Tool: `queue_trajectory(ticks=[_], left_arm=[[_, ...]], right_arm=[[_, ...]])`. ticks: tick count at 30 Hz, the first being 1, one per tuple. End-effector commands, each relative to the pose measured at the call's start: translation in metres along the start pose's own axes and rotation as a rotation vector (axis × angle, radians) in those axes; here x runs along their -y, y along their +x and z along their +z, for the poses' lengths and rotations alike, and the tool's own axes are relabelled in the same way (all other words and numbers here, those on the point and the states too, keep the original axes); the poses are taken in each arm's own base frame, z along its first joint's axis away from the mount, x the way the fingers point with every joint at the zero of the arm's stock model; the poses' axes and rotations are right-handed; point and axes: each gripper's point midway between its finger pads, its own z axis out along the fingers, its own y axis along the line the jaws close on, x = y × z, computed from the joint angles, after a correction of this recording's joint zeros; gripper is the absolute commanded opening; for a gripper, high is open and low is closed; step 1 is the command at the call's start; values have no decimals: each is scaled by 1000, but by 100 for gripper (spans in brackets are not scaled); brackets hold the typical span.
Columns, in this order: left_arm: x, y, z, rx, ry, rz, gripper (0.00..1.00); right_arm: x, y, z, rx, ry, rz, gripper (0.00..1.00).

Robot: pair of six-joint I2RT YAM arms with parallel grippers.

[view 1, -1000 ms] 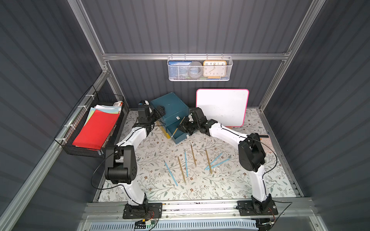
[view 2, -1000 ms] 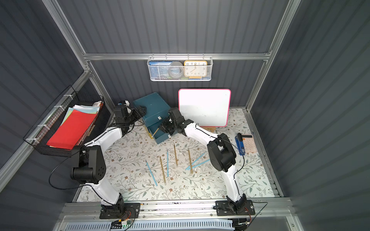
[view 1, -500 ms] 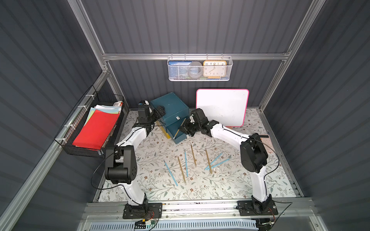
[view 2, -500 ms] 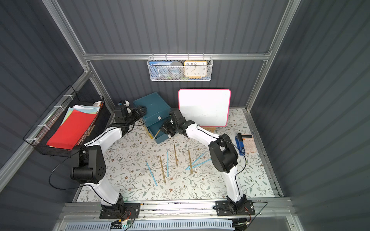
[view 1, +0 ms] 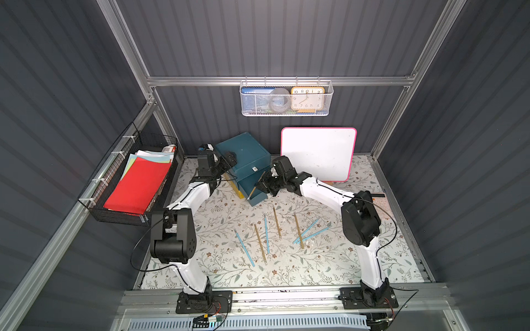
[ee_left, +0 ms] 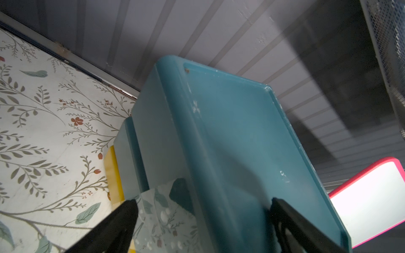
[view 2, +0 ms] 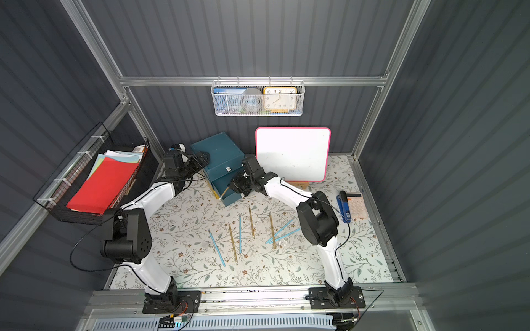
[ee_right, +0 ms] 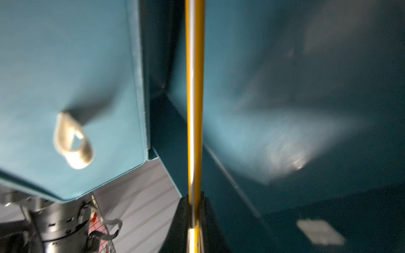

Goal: Please place the pencils in the drawer according to their color
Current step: Place the pencil in the drawer.

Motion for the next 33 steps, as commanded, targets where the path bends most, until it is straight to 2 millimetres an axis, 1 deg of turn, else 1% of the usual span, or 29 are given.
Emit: queue_trajectory(ticks=[1,3,6,11,13,17,24,28,33], left_arm=[[7,-2,-1,-2,14,19,100],[7,-2,-1,-2,15,19,100],[7,0,-1,-5,15,17,100],[7,0,0,-4,18,14,100],[7,-1,0,-3,16,14,100],[7,-1,-1,-2,17,15,100],[7,-1,-1,-2,17,12,100],[7,-1,-1,-1,18,12,100],[7,-1,-1,-1,18,12,100]], right_arm=[[5,-12,4,21,33,8,0],[8,-18,6,39,43,12,0],[7,-23,6,53,40,18,0],[7,-32,3,93,66,-2,0],[6,-33,2,95,69,-9,2],[7,-34,0,103,79,-17,12],[8,-36,-1,107,86,-21,16],[8,-35,-2,105,89,-27,22],[5,-33,-3,102,85,-37,23]])
